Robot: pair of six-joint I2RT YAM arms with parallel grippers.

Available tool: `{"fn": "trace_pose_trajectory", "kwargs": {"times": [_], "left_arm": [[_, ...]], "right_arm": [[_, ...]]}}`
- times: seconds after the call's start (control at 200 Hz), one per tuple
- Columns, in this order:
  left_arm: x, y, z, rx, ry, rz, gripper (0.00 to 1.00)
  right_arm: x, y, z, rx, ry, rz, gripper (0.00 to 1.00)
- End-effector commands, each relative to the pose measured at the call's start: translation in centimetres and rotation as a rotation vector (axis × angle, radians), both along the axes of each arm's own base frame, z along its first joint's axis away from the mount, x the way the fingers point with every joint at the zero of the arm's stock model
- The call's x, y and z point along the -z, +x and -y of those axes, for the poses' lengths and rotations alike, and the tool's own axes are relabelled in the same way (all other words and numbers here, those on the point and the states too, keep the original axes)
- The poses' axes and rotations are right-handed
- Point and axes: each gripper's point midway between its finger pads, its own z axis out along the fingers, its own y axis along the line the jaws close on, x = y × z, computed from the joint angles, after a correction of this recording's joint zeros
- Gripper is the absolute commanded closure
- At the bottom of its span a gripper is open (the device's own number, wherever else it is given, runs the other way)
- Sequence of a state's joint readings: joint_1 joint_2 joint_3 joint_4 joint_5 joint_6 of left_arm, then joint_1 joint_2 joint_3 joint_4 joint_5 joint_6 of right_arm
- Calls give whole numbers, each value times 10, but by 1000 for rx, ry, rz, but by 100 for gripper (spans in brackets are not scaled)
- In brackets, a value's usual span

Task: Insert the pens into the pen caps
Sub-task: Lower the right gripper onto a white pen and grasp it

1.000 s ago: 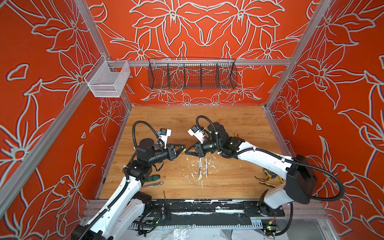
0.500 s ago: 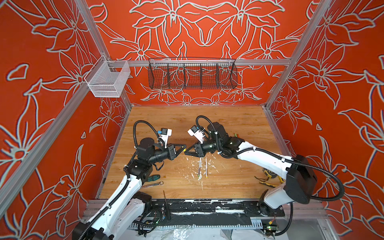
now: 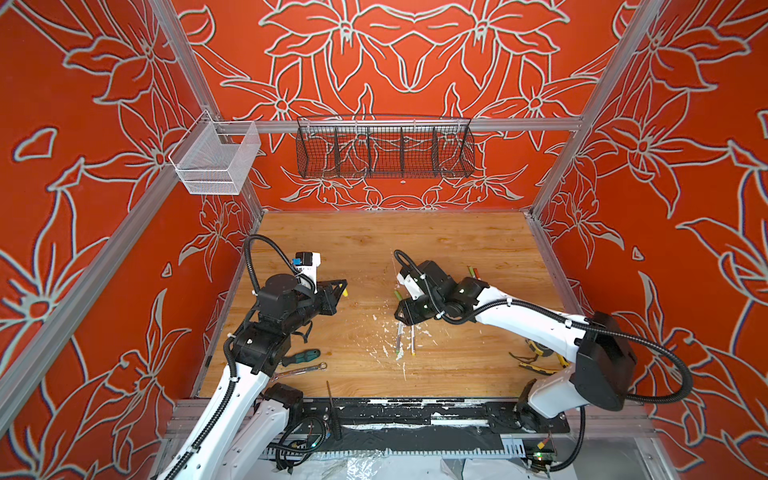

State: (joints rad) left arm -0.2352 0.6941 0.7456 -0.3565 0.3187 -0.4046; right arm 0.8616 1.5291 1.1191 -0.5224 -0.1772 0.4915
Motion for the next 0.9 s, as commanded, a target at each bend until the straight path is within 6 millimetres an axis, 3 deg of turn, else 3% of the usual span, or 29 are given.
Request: {"fn": "trace_pose_trajectory", "kwargs": {"times": [0.0,0.31,0.575,0.896], "left_arm": [[8,-5,-6,-13,31,-20,100],[3,-9,-4,3,23,4,100],[1,-10,-2,13,17,12,100],[2,-9,-2,13,12,10,100]], "right_arm": [[29,-1,32,97,-220,-9,53],[73,-9,34,132,-389,-68,61],[96,-13,34,136,-429,-98,66],[112,-18,37,139,-450,-127,83]]}}
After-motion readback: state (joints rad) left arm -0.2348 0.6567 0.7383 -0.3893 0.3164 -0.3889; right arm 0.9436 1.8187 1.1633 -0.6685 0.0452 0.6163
